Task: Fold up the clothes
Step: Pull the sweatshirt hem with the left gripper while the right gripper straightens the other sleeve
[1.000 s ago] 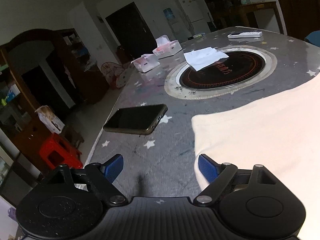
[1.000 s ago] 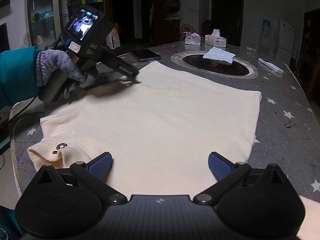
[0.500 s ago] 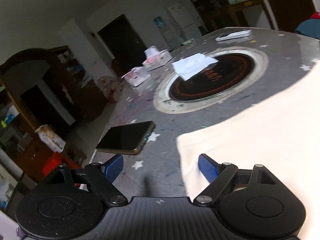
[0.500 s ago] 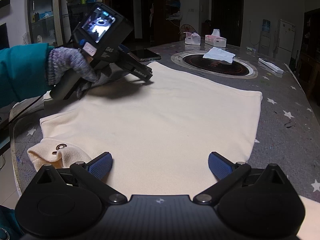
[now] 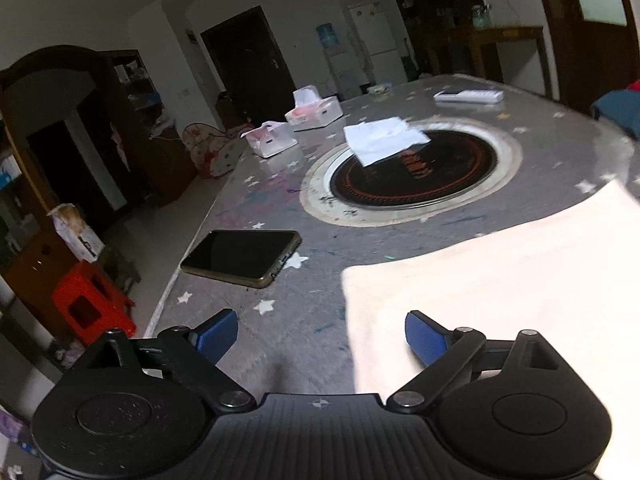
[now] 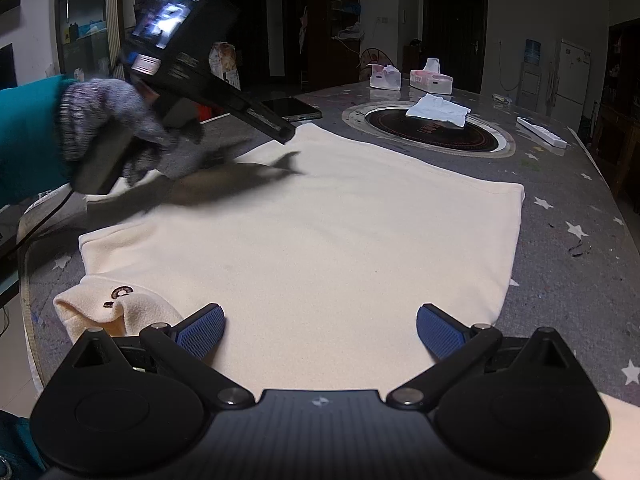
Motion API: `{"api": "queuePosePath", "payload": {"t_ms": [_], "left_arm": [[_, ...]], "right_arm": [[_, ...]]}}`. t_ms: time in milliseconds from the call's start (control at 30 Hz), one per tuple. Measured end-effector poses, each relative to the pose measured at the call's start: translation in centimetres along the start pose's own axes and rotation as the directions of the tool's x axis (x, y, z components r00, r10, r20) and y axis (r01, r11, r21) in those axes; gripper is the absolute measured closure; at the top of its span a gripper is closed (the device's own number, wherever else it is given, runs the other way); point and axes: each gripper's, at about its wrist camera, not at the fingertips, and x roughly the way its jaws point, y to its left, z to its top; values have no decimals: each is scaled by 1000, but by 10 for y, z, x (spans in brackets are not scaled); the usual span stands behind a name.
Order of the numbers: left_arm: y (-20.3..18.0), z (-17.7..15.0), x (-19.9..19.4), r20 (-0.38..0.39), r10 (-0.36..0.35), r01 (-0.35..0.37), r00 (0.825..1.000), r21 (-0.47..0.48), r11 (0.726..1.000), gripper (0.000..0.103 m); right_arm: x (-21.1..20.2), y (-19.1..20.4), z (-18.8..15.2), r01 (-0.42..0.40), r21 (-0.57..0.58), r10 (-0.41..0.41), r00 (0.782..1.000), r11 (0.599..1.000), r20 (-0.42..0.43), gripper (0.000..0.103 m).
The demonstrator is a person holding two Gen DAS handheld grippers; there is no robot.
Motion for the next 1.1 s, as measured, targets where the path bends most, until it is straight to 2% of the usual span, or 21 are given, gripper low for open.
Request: {"api": "queuePosePath", "payload": {"t_ms": [133,233,433,567,700,867,967,1100], "left_arm": [[6,-10,-25,3,-54,54,999,-48,997,10],[9,-27,-44,11,-68,69,998,-58,996,10],[20,-65,-75,6,-61,61,998,-56,997,10],[20,-87,-87,-6,-57,57,998,-25,998,9],[19,-105,-96,0,-37,37,999,16,999,7],[29,-108,-107,5,-13,13,1000,-4,1000,6],[32,-106,-118,29,-27,28,999,-19,999,6],[29,-100,-131,62,-64,66,996,-41,997,6]], "right_arm": [[0,0,1,2,-3,-2,1000,1000,-2,0],[1,1,2,4,-5,-4,1000,1000,-3,0],[0,3,5,20,1,-20,1000,1000,-17,0],[-3,10,10,39,-2,-39,999,999,-15,0],[-8,21,18,19,-25,-19,1000,1000,2,0],[-9,38,20,-17,-84,16,1000,996,-10,0],[-12,50,16,-19,-146,16,1000,989,-23,0],[-18,57,9,-7,-174,3,1000,985,-23,0]]}}
